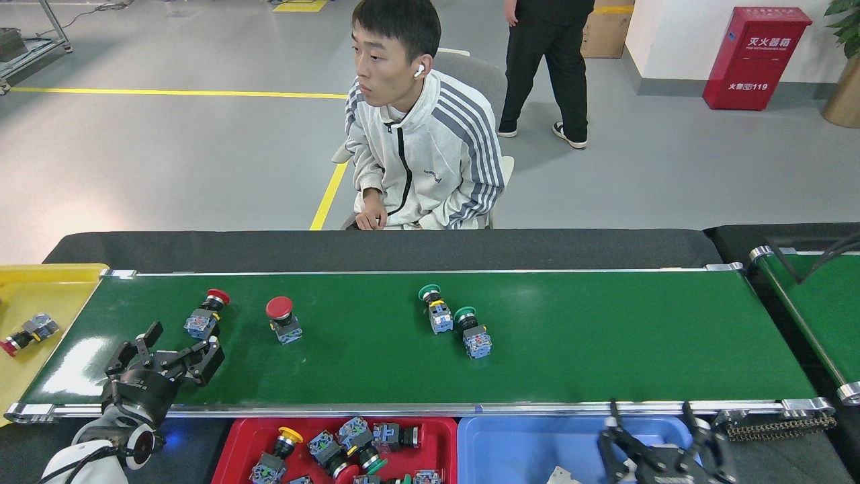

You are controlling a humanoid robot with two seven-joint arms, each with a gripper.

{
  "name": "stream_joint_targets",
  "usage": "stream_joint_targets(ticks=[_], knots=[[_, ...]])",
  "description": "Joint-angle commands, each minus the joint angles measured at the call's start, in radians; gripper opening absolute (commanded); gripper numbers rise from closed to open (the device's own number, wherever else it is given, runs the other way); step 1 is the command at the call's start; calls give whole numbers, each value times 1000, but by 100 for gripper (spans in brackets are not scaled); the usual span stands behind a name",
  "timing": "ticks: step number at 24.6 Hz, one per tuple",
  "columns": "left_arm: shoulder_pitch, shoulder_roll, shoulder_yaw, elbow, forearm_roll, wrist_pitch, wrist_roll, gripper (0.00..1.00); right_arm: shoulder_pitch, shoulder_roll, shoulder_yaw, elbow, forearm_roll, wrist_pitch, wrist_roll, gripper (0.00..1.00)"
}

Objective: Pick switch part from conveyor to tray

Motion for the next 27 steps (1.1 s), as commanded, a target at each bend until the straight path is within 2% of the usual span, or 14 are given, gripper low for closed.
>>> stream_joint_targets(ticks=[1, 4, 7, 11, 14, 16, 20, 24, 27], knots=[[-63, 14, 0, 71, -4, 19, 36, 97, -3, -7, -15, 1, -2, 1, -10, 100], [-143, 17, -17, 223, -15, 60, 101, 87, -5, -7, -16, 3, -2, 1, -10, 100], [-192, 21, -78, 315, -20, 71, 156, 65, -3, -8, -16, 3, -2, 1, -10, 100], [-181, 21, -90, 321, -18, 50, 160, 31, -3, -7, -16, 1, -2, 2, -10, 100], [-154, 21, -86, 289, -10, -13, 179, 18, -3, -11, -19, -2, -2, 2, -6, 100], [-106, 17, -86, 183, -10, -55, 206, 11, -3, -28, -30, -2, -2, 2, -5, 100], [86, 23, -79, -133, -7, -131, 206, 11, -2, -43, -50, -6, -4, 1, 0, 100], [356, 32, -78, -521, -3, -250, 200, 13, 0, -49, -65, -5, -33, -16, 9, 100], [549, 26, -79, -779, -3, -346, 200, 18, -2, -68, -82, -5, -93, -79, 20, 100]])
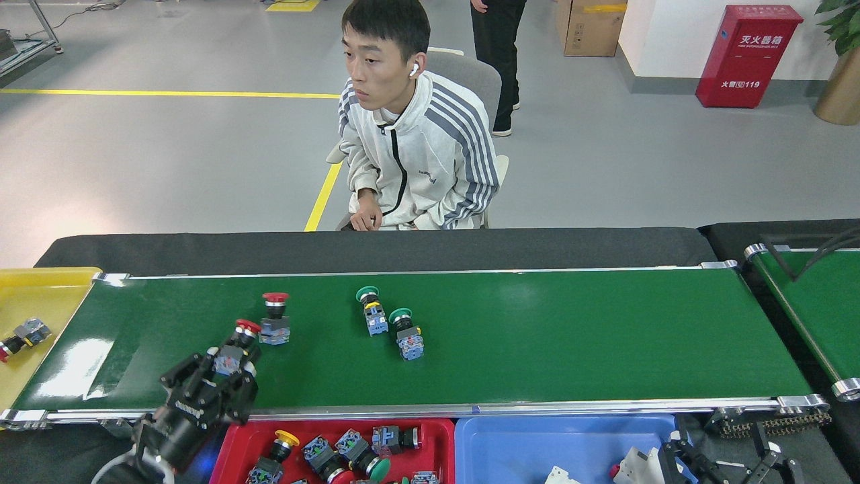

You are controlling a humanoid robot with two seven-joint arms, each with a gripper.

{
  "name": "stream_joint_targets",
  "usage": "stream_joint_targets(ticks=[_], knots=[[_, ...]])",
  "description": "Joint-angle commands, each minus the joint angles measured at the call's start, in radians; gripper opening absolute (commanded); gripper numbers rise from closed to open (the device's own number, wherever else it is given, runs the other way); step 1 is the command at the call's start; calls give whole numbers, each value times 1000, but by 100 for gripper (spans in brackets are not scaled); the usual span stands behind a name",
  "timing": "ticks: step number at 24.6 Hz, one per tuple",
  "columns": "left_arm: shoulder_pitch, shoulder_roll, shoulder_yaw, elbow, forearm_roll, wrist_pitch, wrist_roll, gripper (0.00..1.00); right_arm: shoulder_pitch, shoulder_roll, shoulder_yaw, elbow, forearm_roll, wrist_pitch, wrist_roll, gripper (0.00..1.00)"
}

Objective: Pick switch part from conveyor to tray

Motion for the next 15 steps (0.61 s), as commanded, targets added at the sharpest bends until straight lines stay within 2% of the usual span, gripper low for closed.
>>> stream_joint_targets(ticks=[1, 3, 5, 7, 8, 15], knots=[[71, 3, 5, -134, 2, -92, -1, 22, -2, -22, -24, -15, -41, -65, 17, 100], [154, 0, -6, -208, -2, -120, -3, 36, -2, -34, -53, -15, -93, -148, 41, 100], [177, -4, -18, -217, -5, -117, -3, 57, -4, -36, -79, -13, -122, -211, 57, 100], [177, -22, -26, -214, -4, -95, -3, 95, -4, -36, -93, -13, -127, -255, 64, 100], [180, -37, -24, -212, -4, -71, -3, 100, -4, -36, -95, -13, -127, -266, 63, 100], [188, -50, 23, -198, 4, -40, -1, 100, -16, -37, -95, -13, -127, -292, 63, 100]])
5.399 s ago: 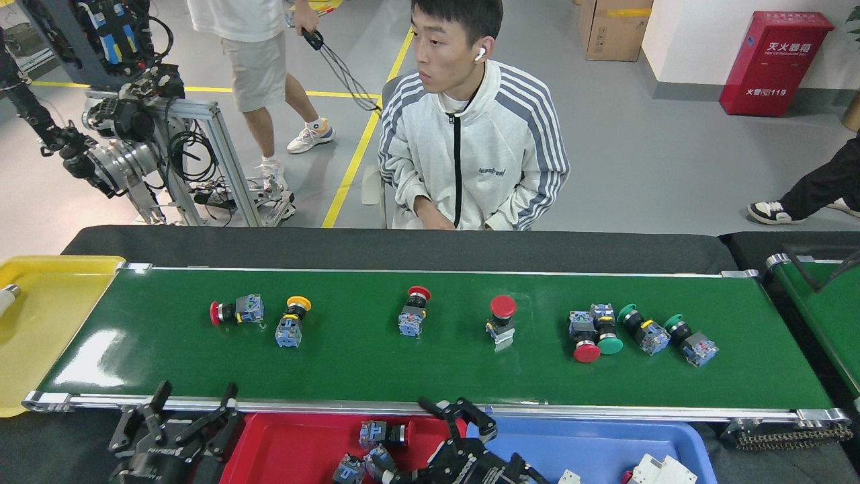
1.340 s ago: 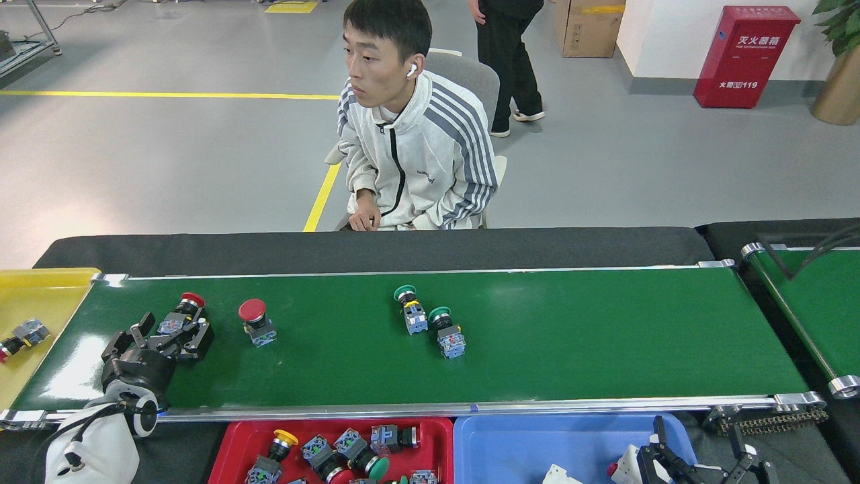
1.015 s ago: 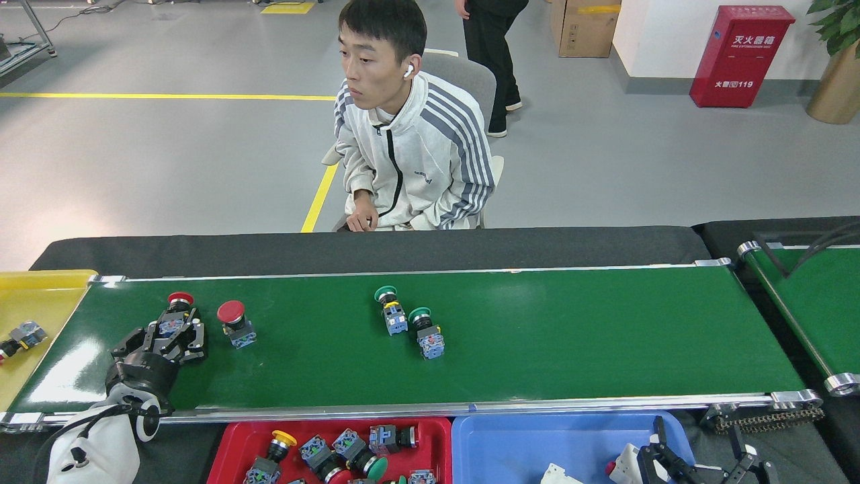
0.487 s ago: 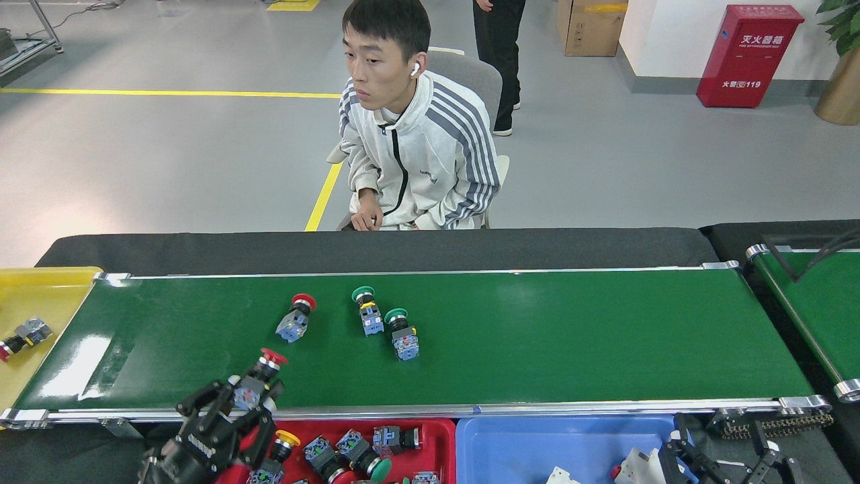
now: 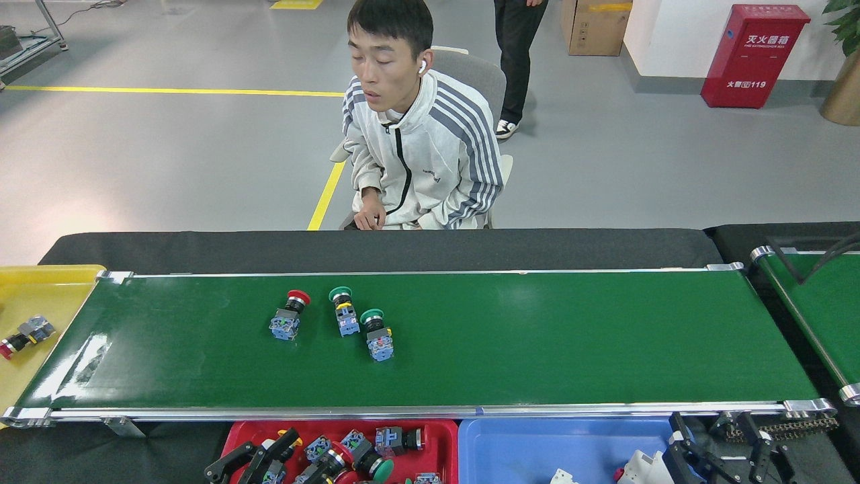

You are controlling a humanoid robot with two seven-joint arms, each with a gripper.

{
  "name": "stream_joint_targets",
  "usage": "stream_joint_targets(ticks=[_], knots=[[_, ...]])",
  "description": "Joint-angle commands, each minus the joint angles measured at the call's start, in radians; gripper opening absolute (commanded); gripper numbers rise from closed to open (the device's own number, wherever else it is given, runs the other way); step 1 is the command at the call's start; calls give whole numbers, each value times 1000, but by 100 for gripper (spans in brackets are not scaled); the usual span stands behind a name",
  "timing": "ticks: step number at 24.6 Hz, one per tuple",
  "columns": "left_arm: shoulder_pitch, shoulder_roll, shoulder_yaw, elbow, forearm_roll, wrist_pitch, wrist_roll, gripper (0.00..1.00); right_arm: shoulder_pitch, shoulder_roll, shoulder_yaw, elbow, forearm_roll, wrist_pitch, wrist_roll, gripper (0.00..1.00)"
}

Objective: Pick switch part from conveyor to tray

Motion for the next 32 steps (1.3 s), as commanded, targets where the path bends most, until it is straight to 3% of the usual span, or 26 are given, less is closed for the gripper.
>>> stream_joint_targets(ticks=[1, 5, 7, 13, 16, 21, 25, 32], knots=[[-1, -6, 34, -5, 6, 40, 6, 100, -20, -11, -8, -12, -3, -7, -1, 100], [-12, -19, 106, 36, 10, 347, 4, 100, -21, -15, -8, -10, -3, -10, -1, 100], [-20, -14, 136, 88, 21, 400, 3, 100, -21, -32, -9, -10, -3, -10, -1, 100], [-69, -3, 171, 160, 58, 394, -62, 100, -21, -40, -20, -3, -4, -10, -1, 100], [-179, 10, 169, 229, 55, 336, -68, 100, -21, -43, -20, -3, -4, -10, -1, 100], [-369, 89, 159, 444, 49, 261, -97, 100, -23, -43, -20, 4, -4, -12, -1, 100], [-494, 93, 139, 619, 46, 196, -100, 100, -38, -38, -20, 4, -4, -10, -1, 100], [-615, 92, 70, 758, 44, 216, -100, 100, -66, -35, -20, 5, -4, -9, 4, 100]])
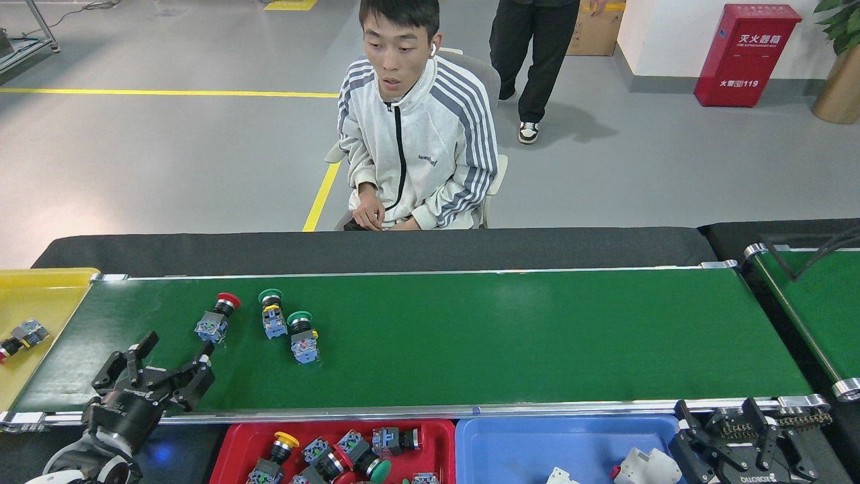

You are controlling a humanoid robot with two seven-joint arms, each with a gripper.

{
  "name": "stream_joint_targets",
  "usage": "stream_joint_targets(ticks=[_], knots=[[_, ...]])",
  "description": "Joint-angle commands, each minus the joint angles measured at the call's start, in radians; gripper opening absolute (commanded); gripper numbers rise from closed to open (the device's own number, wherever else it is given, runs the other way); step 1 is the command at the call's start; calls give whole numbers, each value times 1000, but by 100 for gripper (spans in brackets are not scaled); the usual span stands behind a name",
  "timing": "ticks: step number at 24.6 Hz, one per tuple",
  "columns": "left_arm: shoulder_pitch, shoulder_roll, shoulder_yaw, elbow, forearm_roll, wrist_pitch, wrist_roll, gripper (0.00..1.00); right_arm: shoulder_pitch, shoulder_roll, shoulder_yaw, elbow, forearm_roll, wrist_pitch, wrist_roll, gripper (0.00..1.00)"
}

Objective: Pick switch part from conveyor to tray

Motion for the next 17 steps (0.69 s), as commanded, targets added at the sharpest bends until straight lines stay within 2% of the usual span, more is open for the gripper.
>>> stream_joint_targets(ticks=[1, 4, 6, 9, 10, 12, 17], knots=[[-45, 9, -4, 40, -1, 27, 3, 100, -22, -3, -7, -10, -3, 3, 6, 100], [-113, 9, -10, 154, -1, 45, 8, 99, -35, -1, -7, -10, -3, 3, 3, 100], [-162, 12, -37, 214, -1, 51, 13, 93, -54, 3, -7, -8, -3, 3, 1, 100], [-197, 14, -53, 276, -1, 64, 14, 63, -58, 26, -7, -10, -3, 3, 0, 100], [-200, 14, -54, 287, -1, 61, 14, 48, -58, 35, -7, -10, -3, 3, 1, 100], [-197, 15, -57, 292, -1, 55, 14, 30, -58, 49, -7, -8, -3, 6, 8, 100], [-180, 19, -117, 275, 2, 45, 59, 13, -54, 49, -7, 1, -3, 3, 6, 100]])
